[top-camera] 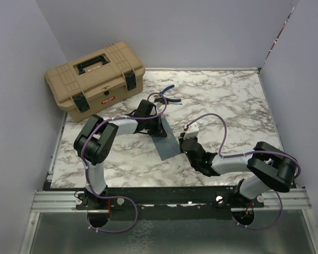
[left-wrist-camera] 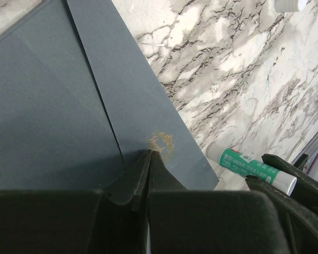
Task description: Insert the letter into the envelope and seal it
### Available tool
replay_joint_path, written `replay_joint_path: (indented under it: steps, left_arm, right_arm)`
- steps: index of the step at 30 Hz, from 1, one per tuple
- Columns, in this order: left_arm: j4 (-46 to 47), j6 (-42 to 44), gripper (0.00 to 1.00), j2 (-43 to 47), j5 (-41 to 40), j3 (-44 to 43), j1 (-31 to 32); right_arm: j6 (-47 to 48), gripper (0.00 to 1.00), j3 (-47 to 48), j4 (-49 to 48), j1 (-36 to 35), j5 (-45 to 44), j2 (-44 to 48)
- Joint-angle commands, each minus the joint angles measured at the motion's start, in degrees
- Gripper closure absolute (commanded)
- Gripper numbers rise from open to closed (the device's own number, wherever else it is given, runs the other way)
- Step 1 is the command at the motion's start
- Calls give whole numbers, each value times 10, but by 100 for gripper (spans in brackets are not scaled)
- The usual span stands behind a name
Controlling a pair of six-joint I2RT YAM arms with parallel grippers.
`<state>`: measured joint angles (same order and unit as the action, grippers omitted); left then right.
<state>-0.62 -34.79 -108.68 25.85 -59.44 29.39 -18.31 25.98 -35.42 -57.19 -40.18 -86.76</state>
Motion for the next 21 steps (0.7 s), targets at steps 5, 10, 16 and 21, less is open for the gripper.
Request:
replay_joint_path:
  steps: [5, 10, 16, 21]
  left_arm:
    - [-50, 25, 100, -18, -31, 9, 1]
    - [-53, 30, 100, -15, -30, 10, 0]
    - [-74, 56, 100, -2, -39, 10, -1]
    - [-85, 72, 100, 4, -40, 8, -4]
  right_arm:
    - [-36, 100, 9, 155, 1, 17, -43]
    - [-57, 100, 23, 194, 0, 12, -48]
    - [-66, 100, 76, 299, 1, 21, -29]
    - [-82, 100, 129, 380, 5, 55, -40]
